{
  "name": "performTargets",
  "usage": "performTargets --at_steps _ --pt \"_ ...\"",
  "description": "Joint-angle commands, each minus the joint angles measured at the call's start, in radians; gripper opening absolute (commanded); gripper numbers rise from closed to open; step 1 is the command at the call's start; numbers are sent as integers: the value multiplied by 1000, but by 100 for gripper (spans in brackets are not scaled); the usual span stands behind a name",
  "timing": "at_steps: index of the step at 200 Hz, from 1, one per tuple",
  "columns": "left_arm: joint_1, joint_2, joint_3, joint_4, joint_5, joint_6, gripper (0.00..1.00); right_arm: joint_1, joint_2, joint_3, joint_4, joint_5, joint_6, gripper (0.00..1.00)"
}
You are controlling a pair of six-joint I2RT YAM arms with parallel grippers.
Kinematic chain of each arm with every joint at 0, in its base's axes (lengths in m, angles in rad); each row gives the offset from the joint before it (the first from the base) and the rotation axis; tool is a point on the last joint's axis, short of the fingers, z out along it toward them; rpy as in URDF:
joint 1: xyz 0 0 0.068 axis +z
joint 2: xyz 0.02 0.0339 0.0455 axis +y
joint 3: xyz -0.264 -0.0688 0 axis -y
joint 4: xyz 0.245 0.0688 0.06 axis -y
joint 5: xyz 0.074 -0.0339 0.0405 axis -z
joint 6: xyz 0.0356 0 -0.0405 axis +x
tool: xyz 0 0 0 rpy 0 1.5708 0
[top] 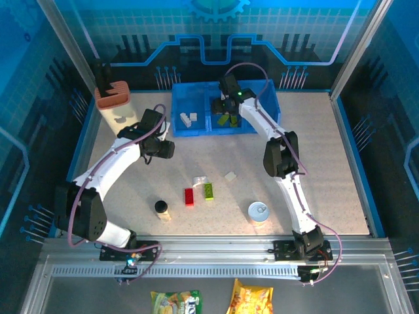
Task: Sort the legos into containers by color
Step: Place the lego in the container.
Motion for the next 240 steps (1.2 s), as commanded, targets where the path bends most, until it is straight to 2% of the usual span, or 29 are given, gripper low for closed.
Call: performTargets --at_steps 1,90,133,240 --pt "10 -29 -17 6 12 5 53 -4 31 9 125 60 -2 62" --pt "10 -44 -25 12 5 2 53 -1 45 -14 219 138 -29 68" --pt "10 -46 -27 13 7 2 53 2 -2 -48 225 136 -51 72" --pt "10 -50 -25 11 12 0 53 36 -171 -170 149 111 -177 72"
